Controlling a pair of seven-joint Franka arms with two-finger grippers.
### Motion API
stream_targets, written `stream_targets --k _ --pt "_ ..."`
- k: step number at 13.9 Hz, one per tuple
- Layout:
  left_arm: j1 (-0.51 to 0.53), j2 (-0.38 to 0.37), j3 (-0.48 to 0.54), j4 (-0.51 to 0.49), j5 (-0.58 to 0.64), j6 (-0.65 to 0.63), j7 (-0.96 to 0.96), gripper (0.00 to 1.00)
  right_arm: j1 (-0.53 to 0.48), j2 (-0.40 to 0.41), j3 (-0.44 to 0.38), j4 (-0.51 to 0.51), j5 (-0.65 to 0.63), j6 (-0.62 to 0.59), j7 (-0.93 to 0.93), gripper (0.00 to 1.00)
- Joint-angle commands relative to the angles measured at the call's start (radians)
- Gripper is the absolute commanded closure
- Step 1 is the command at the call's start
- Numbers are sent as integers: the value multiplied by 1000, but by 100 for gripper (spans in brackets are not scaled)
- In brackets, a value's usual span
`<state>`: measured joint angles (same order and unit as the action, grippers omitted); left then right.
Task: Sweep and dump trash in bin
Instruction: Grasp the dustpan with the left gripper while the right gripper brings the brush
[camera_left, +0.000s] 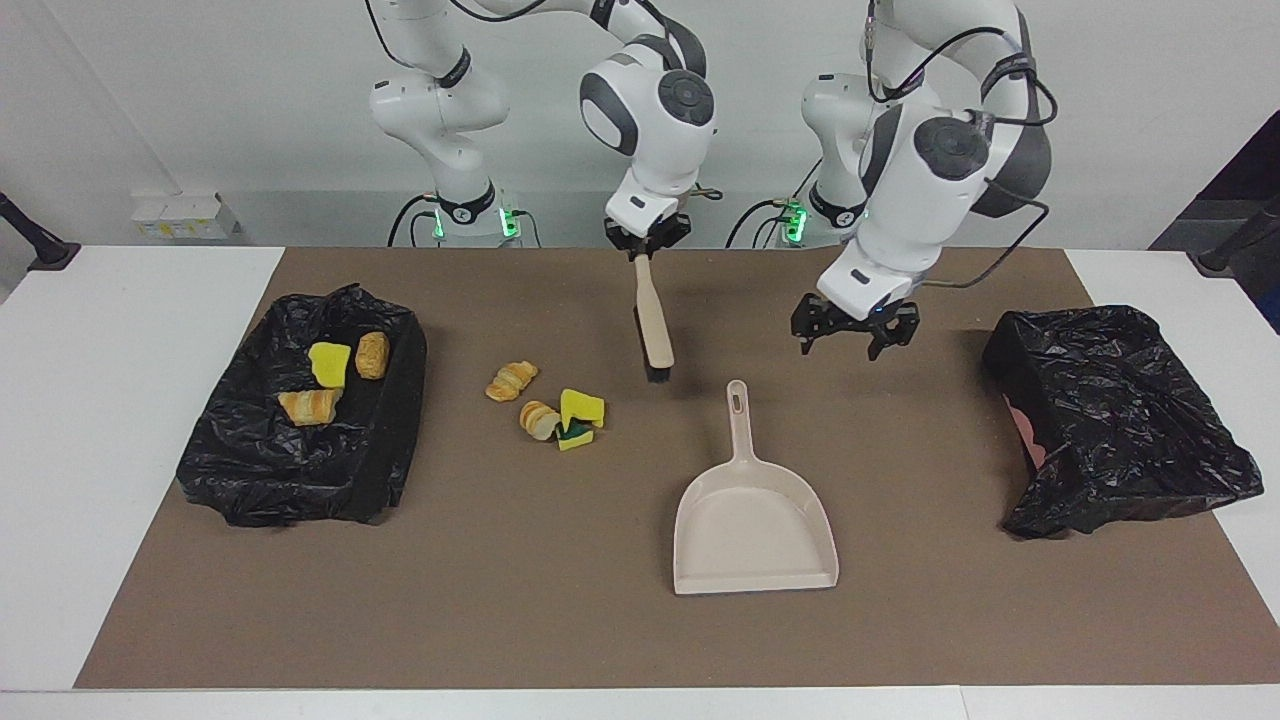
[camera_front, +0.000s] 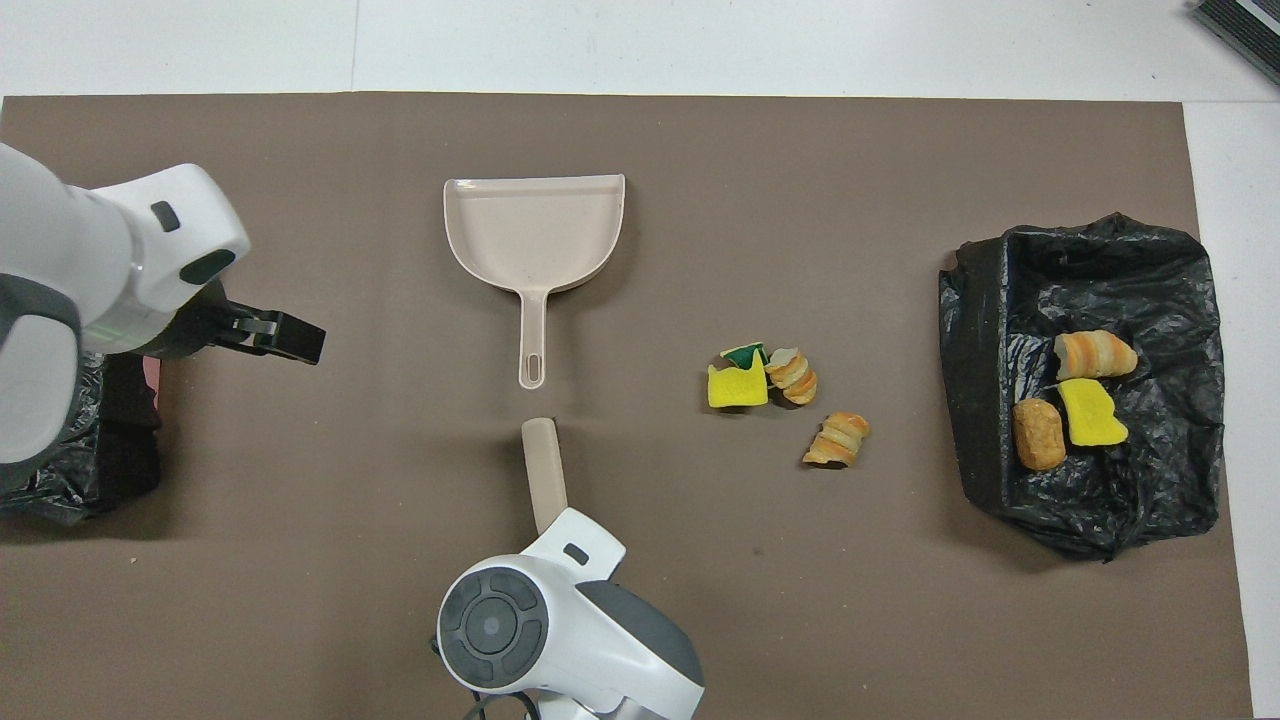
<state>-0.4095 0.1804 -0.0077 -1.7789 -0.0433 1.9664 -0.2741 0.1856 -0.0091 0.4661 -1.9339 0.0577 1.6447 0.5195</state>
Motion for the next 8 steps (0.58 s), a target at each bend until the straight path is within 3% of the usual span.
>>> stream_targets --k 1,2,5,8 --pt "-55 60 17 7 23 99 -88 0 -27 -43 -62 -71 -40 30 9 100" --pt "-58 88 17 19 23 139 -108 0 -40 -51 -88 -103 -77 62 11 100" --pt "-77 154 17 36 26 222 -122 0 -52 -158 -168 -325 -97 217 -100 100" --pt "-89 174 17 33 25 253 -123 0 -68 -164 -202 -391 -157 270 -164 100"
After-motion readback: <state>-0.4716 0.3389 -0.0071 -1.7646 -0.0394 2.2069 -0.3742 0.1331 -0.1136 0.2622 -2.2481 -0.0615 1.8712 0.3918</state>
